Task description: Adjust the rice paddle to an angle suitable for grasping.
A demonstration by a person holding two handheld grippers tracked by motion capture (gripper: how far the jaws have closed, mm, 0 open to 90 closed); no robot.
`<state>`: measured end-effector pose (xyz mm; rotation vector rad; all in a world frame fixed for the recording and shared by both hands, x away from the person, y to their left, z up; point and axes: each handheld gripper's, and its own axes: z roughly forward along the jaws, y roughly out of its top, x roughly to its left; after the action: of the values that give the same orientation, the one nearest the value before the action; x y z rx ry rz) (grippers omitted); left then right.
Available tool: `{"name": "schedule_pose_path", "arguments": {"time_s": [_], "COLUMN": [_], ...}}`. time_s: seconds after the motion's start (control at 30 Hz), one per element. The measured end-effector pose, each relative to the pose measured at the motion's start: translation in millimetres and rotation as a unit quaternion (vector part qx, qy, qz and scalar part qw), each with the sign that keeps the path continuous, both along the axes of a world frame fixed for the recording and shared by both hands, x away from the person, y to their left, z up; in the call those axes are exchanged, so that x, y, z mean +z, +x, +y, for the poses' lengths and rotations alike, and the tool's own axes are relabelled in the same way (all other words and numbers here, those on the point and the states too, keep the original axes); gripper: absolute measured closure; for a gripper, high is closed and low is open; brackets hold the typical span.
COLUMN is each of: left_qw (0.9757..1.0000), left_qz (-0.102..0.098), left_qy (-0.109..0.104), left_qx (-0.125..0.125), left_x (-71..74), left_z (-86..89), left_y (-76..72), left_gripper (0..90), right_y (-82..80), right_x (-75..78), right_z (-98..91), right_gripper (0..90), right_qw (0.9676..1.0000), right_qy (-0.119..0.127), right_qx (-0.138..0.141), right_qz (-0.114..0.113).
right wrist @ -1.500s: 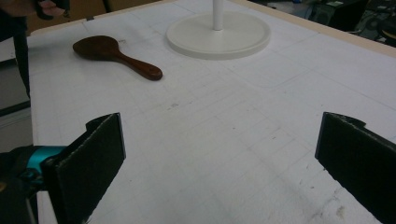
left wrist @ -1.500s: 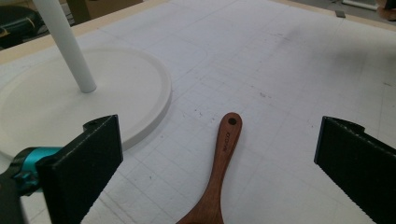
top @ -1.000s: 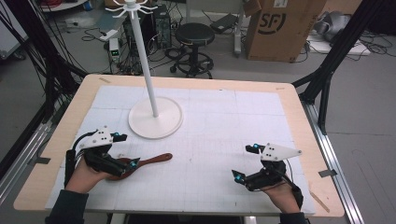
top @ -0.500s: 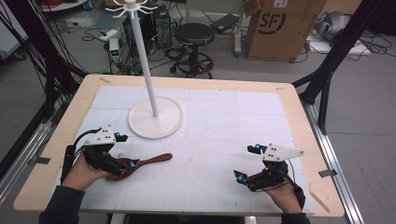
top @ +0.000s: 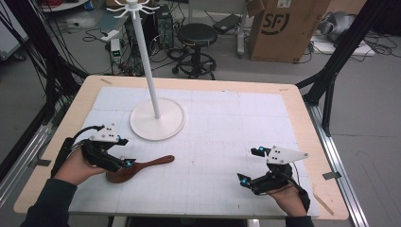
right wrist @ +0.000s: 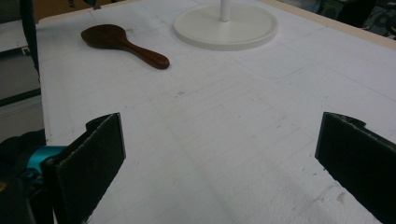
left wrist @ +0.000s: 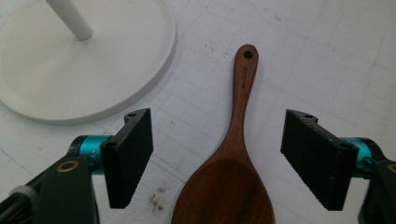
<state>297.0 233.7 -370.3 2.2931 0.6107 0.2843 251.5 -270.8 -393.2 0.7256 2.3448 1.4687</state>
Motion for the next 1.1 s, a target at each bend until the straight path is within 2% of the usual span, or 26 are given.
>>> {"name": "schedule_pose_path", "arguments": {"time_s": [0.07, 0.13, 0.17, 0.2, 0.23, 0.27, 0.33, 0.37, 0.43, 0.5, 0.57, 0.6, 0.67, 0.73, 0.8, 0.83, 0.87, 0.9, 0.97, 1.1], "left_qw": [0.9998, 0.9997, 0.9992, 0.9992, 0.9985, 0.9985, 0.9973, 0.9973, 0.9962, 0.9961, 0.9949, 0.9945, 0.9921, 0.9911, 0.9887, 0.9887, 0.9877, 0.9877, 0.9862, 0.9854], "left_qz": [0.008, 0.012, 0.018, 0.018, 0.023, 0.023, 0.027, 0.027, 0.029, 0.032, 0.036, 0.038, 0.042, 0.044, 0.044, 0.044, 0.043, 0.043, 0.046, 0.047], "left_qy": [0.015, 0.018, 0.03, 0.03, 0.043, 0.043, 0.062, 0.062, 0.074, 0.075, 0.086, 0.09, 0.111, 0.119, 0.137, 0.137, 0.146, 0.146, 0.156, 0.162], "left_qx": [-0.01, -0.013, -0.019, -0.019, -0.025, -0.025, -0.031, -0.031, -0.035, -0.035, -0.038, -0.038, -0.041, -0.042, -0.041, -0.041, -0.036, -0.036, -0.03, -0.027], "left_x": [-0.1, -0.7, -2.1, -2.1, -3.7, -3.7, -4.5, -4.5, -4.9, -5.4, -5.5, -5.8, -7.0, -7.5, -8.8, -8.8, -9.6, -9.6, -10.0, -11.0], "left_z": [-0.2, -0.3, -0.5, -0.5, -1.0, -1.0, -1.8, -1.8, -2.3, -2.5, -2.2, -2.2, -3.7, -4.5, -6.5, -6.5, -7.2, -7.2, -6.9, -5.4], "left_y": [2.8, 3.8, 5.8, 5.8, 8.1, 8.1, 11.2, 11.2, 14.1, 14.9, 16.7, 17.2, 18.2, 18.6, 20.5, 20.5, 21.7, 21.7, 23.5, 25.5], "left_gripper": [30.2, 33.1, 35.4, 37.4, 38.9, 40.2, 44.0, 46.0, 51.5, 55.8, 57.6, 61.8, 64.4, 66.9, 70.5, 72.5, 74.7, 77.1, 82.4, 86.0], "right_y": [0.1, 0.1, -0.1, 0.0, 0.1, 0.0, -0.2, -0.5, -0.5, -0.5, -0.5, -0.5, -0.5, -0.5, -0.5, -0.5, -0.6, -0.6, -0.5, -0.8], "right_x": [0.1, 0.1, -0.1, -0.3, -0.5, -0.5, -0.2, 0.1, 0.2, -0.2, -0.4, -0.8, -1.0, -1.2, -1.3, -1.4, -1.5, -1.6, -1.9, -2.2], "right_z": [0.1, -0.1, -0.2, -0.5, -0.7, -0.8, -0.9, -0.9, -0.9, -1.3, -1.4, -2.0, -2.4, -2.5, -2.6, -2.6, -2.5, -2.5, -2.6, -2.6], "right_gripper": [0.4, 0.4, 0.4, 0.4, 0.4, 0.4, 0.4, 0.4, 0.4, 0.4, 0.4, 0.4, 0.4, 0.4, 0.4, 0.4, 0.4, 0.4, 0.4, 0.4], "right_qw": [1.0, 1.0, 1.0, 1.0, 1.0, 1.0, 1.0, 1.0, 1.0, 1.0, 1.0, 1.0, 1.0, 1.0, 1.0, 1.0, 0.9999, 0.9999, 0.9999, 0.9999], "right_qy": [0.0, 0.001, 0.002, 0.003, 0.003, 0.004, 0.005, 0.006, 0.006, 0.003, 0.004, 0.003, 0.003, 0.003, 0.002, 0.002, 0.002, 0.002, 0.002, 0.001], "right_qx": [0.0, 0.0, -0.001, -0.001, 0.0, 0.0, 0.001, 0.001, 0.001, 0.002, 0.001, 0.001, 0.001, 0.001, 0.002, 0.002, 0.002, 0.002, 0.002, 0.004], "right_qz": [0.0, 0.001, 0.002, 0.003, 0.003, 0.004, 0.004, 0.006, 0.005, 0.006, 0.007, 0.008, 0.008, 0.008, 0.009, 0.009, 0.011, 0.011, 0.011, 0.013]}}
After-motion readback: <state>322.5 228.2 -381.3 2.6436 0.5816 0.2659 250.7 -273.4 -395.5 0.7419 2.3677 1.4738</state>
